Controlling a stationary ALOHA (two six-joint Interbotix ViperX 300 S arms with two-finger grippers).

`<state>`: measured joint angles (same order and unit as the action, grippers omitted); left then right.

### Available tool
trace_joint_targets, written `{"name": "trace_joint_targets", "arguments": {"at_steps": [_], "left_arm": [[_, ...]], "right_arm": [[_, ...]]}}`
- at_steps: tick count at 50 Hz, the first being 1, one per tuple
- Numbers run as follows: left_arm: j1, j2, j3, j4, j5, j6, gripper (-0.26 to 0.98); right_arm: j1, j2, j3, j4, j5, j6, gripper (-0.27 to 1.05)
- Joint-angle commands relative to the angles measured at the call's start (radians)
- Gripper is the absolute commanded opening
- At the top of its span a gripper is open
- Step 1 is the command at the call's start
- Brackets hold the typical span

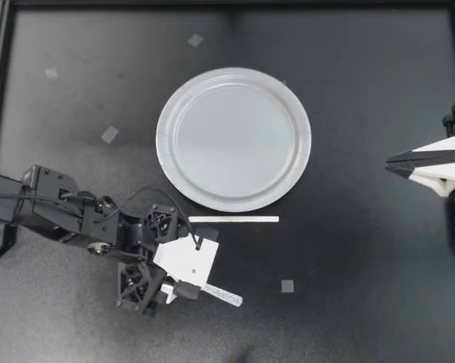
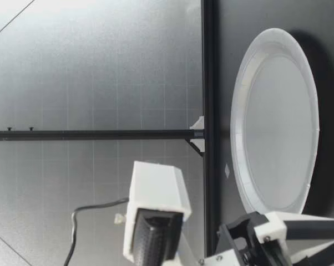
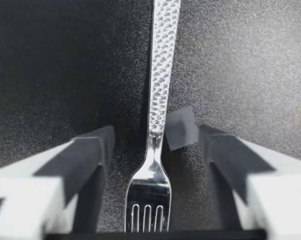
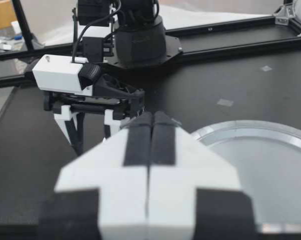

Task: Pick up the fork and place it on the plate.

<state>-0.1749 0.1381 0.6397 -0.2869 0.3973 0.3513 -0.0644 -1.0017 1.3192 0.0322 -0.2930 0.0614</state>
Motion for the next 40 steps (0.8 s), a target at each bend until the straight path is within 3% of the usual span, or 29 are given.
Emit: {"name": "trace_joint_targets", "arguments": {"at_steps": [1, 23, 34, 40], "left_arm": [[0.000, -0.012, -0.006, -0.002, -0.014, 0.000, 0.47], [0.002, 0.009, 0.000, 0.000, -0.021, 0.003, 0.36], [0.000, 0.011, 0.002, 0.002, -0.021, 0.006, 0.08], [0.000, -0.021, -0.015, 0.000, -0.025, -0.002, 0.01]], "right_arm": [[-0.006, 0.006, -0.009, 0.000, -0.009, 0.002, -0.13], [-0.006, 0.005, -0.008, 0.002, -0.011, 0.002, -0.13], [-0.006, 0.003, -0.006, 0.002, -0.011, 0.002, -0.13], [-0.006, 0.003, -0.012, 0.000, -0.011, -0.005, -0.13]]}}
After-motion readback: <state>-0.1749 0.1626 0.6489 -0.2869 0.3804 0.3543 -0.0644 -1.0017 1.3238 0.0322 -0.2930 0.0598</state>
